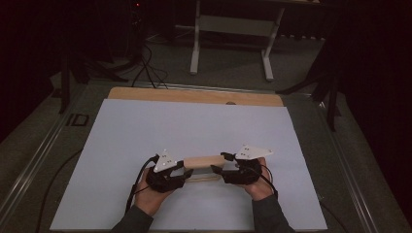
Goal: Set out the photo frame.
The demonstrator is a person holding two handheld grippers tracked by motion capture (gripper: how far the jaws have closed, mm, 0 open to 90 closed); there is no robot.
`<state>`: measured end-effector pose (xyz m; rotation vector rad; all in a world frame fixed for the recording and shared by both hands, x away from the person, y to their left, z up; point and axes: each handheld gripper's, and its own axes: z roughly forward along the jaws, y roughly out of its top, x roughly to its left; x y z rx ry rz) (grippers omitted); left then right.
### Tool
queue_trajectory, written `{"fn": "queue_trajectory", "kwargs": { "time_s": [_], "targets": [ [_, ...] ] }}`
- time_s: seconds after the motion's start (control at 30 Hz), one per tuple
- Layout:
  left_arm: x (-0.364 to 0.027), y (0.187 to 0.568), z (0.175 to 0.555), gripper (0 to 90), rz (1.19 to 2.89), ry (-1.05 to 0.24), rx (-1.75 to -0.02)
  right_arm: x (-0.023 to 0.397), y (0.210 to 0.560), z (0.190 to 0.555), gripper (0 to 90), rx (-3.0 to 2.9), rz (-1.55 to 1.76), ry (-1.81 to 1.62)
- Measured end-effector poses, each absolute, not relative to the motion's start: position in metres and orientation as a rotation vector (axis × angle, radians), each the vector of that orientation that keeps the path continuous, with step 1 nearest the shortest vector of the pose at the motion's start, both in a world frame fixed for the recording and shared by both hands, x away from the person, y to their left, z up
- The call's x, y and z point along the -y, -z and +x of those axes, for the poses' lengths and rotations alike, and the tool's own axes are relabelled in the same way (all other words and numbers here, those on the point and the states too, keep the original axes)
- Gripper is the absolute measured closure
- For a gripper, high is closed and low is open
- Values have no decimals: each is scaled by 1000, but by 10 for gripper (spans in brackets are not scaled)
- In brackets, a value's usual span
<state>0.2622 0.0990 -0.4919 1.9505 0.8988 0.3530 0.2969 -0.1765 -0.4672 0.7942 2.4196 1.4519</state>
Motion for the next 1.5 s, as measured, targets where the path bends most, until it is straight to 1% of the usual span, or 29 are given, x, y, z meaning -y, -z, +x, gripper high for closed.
{"fn": "queue_trajectory", "kwargs": {
  "time_s": [0.27, 0.9, 1.5],
  "targets": [
    [-99, 492, 262, 544, 1955, -353, -901, 179, 474, 298, 375, -2448, 803, -1451],
    [-99, 492, 262, 544, 1947, -358, -894, 179, 481, 301, 452, -2456, 807, -1414],
    [-102, 487, 259, 564, 1919, -393, -874, 178, 479, 299, 476, -2452, 785, -1401]
  ]
}}
